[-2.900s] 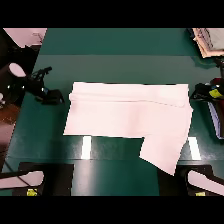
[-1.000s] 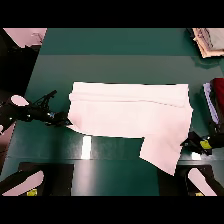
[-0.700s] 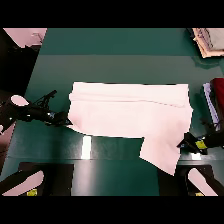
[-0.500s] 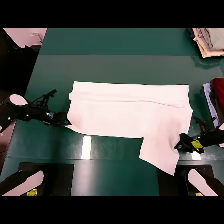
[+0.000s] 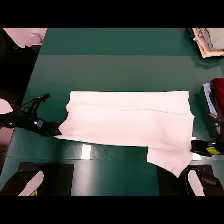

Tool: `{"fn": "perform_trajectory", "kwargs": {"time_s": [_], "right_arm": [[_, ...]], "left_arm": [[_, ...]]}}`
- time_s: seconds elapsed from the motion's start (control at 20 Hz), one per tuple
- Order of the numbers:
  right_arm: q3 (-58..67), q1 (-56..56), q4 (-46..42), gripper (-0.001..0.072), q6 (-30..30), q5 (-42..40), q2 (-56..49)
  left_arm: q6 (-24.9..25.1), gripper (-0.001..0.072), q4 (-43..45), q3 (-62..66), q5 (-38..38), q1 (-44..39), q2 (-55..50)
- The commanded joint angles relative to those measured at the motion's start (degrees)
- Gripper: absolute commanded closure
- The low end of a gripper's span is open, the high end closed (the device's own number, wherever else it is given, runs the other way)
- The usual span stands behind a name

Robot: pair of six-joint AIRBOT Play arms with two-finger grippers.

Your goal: Fold the shirts.

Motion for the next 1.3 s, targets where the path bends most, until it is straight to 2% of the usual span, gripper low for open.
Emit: {"fn": "perform_trajectory", "kwargs": {"time_s": [0.0,0.2,0.45,0.85,1.1,1.15,1.2,1.25], "right_arm": [[5.64,0.15,1.42,0.0697,0.26,-1.25,5.55],[13.16,0.68,7.43,0.0697,-0.42,-8.79,-3.54],[22.56,7.06,7.23,0.0697,-0.39,-18.16,-21.62],[39.23,8.46,7.34,0.0697,-0.33,-20.09,-43.32],[46.64,8.44,10.16,0.0692,0.33,-20.22,-52.17],[48.0,7.93,12.98,0.067,0.79,-20.81,-53.66],[49.2,7.23,16.33,0.0508,0.76,-22.12,-54.88],[50.64,6.51,20.17,0.0294,0.76,-23.8,-55.95]], "left_arm": [[-2.43,0.0684,-3.06,-1.07,0.63,0.02,2.36],[-2.4,0.0684,-6.25,0.72,11.28,0.02,-0.17],[-2.4,0.0684,-6.36,6.12,21.11,0.02,-9.92],[-1.92,0.0684,-10.1,18.64,25.99,-0.35,-28.52],[-0.7,0.068,-13.4,21.94,29.07,-0.33,-34.23],[-0.68,0.0517,-15.69,22.14,30.56,-0.33,-34.21],[-0.68,0.0187,-18.14,22.77,31.45,-0.33,-34.23],[-0.72,-0.0013,-20.65,23.98,31.95,-0.31,-34.21]]}}
